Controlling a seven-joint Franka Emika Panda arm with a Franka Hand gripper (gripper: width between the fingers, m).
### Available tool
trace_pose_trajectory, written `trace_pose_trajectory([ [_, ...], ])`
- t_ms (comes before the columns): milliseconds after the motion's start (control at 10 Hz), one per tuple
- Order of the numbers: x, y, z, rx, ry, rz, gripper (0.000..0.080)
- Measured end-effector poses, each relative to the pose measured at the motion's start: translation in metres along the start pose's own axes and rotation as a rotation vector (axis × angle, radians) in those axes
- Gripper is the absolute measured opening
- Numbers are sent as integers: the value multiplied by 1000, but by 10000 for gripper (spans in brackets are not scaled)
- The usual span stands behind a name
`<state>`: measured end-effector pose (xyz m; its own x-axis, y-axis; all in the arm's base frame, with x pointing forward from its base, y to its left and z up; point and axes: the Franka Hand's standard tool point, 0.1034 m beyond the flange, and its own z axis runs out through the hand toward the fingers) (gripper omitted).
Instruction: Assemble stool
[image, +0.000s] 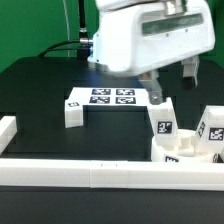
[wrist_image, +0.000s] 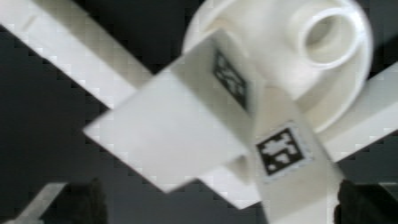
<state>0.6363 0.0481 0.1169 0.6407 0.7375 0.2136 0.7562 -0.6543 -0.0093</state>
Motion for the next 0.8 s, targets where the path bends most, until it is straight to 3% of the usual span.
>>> trace_pose_trajectory([
  [400, 0, 1, 2, -2, 3, -75, 649],
  [600, -4, 15, 5, -39, 18, -332, 649],
  [800, -2, 15, 5, -46, 7, -449, 649],
])
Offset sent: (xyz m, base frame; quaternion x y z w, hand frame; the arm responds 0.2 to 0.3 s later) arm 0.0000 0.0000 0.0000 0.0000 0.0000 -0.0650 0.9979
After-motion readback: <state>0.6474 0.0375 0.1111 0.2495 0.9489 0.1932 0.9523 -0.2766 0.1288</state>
